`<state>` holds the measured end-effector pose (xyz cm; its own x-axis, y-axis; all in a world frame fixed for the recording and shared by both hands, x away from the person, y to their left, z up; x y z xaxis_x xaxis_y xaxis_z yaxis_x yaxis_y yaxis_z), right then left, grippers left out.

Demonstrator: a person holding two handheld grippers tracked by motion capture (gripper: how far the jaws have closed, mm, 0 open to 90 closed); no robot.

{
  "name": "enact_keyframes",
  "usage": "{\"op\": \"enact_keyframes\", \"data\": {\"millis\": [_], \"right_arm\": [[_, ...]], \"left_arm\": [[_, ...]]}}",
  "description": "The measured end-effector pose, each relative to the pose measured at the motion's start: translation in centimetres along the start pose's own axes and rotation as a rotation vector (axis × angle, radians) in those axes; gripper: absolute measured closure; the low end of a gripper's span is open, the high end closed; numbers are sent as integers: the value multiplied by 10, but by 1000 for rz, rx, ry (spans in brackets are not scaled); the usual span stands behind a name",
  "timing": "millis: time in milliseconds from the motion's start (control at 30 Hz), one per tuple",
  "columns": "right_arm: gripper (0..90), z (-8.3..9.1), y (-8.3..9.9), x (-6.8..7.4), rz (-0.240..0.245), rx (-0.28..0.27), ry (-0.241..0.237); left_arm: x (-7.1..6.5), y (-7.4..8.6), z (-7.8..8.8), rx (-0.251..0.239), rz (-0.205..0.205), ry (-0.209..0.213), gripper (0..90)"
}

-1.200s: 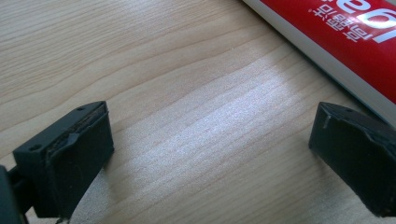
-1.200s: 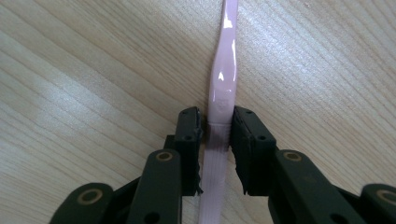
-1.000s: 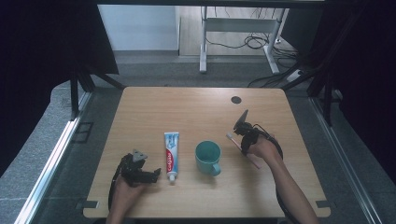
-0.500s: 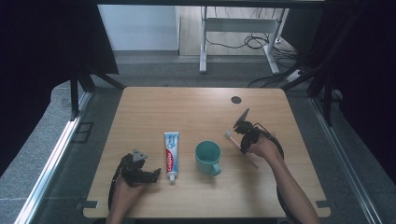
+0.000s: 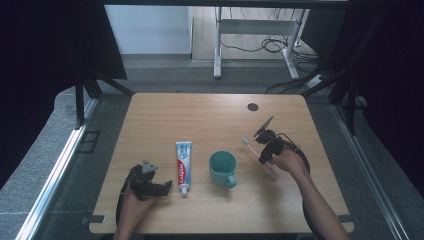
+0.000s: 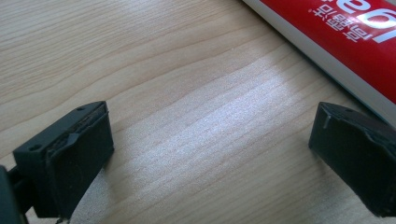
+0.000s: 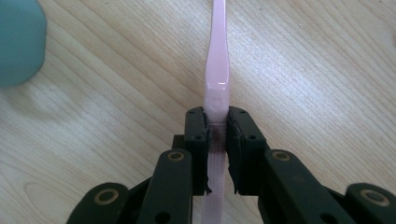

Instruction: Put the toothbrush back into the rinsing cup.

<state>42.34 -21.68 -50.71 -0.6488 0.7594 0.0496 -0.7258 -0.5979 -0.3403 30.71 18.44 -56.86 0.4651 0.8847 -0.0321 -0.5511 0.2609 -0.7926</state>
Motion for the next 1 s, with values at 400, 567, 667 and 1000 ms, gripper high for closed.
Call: {"op": "enact_keyframes", "data": {"millis": [400, 567, 667, 1000], "right_arm": [[784, 16, 12, 2, 5, -109, -13], [784, 23, 16, 5, 13, -153, -18], [784, 27, 19, 6, 18, -181, -22], [784, 38, 27, 10, 28, -283, -38]], "left_arm": [[0, 0, 0, 0, 0, 0, 0], [0, 0, 0, 0, -1, 0, 0], [0, 0, 0, 0, -1, 0, 0], [0, 0, 0, 0, -1, 0, 0]]}}
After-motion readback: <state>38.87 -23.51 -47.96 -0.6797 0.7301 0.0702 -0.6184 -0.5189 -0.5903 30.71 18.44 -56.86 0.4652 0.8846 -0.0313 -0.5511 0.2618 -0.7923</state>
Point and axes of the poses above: each handheld gripper's, and its own axes: z roughly backward along the jaws, y roughly out of its underside, x roughly to its left, the point moved 3 cm from there along -z, roughly forward along the jaws, and after that the axes turned 11 degrees about -x, right-handed, at the moved point
